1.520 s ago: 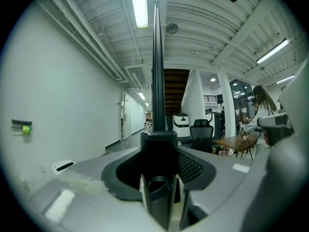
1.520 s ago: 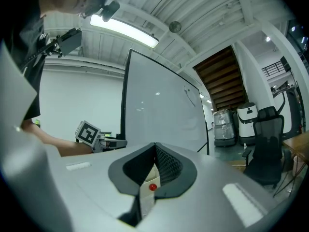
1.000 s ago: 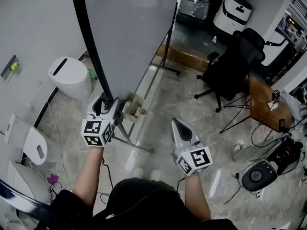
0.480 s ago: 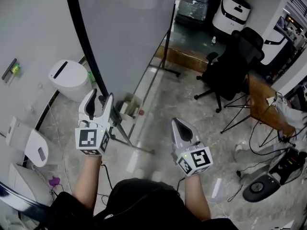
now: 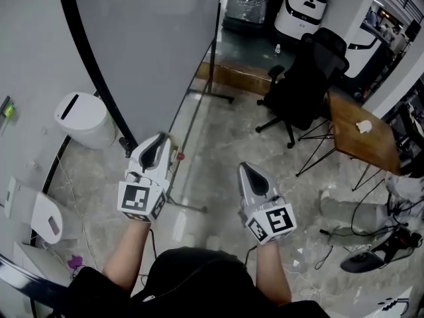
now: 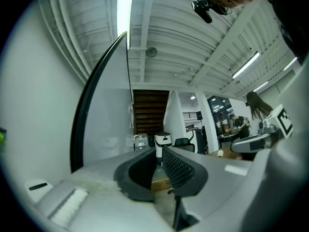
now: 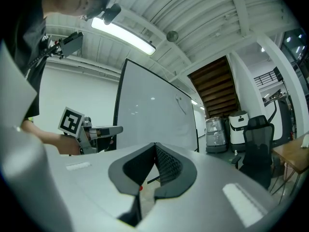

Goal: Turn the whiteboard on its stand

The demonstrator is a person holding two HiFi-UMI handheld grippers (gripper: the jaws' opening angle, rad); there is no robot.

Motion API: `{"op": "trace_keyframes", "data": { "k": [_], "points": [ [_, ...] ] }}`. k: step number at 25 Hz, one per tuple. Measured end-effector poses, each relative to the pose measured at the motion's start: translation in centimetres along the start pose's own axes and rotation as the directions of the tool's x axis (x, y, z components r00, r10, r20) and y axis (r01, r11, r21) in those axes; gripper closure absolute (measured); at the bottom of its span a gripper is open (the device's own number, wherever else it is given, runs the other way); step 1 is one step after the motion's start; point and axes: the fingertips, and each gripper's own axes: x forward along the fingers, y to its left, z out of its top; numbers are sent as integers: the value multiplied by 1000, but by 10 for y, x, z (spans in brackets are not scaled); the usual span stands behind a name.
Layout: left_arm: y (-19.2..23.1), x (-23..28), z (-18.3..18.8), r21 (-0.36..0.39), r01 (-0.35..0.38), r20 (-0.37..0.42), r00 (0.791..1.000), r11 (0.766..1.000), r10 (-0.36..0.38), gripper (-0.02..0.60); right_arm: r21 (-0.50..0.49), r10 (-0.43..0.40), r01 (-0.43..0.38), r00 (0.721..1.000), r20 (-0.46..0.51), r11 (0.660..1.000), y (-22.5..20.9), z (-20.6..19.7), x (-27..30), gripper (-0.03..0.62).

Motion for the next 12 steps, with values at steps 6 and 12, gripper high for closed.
{"op": "trace_keyframes", "data": {
  "k": [6,12],
  "points": [
    [-45,21,-26,-68,105,-38,993,992,-107,575,-9,-37,37,999,-19,999,-9,-4,-13,585],
    [-79,30,-41,-114,178,-79,979,977,-188,577,-2,-72,72,997,-33,997,-17,-7,-25,585]
  ]
}}
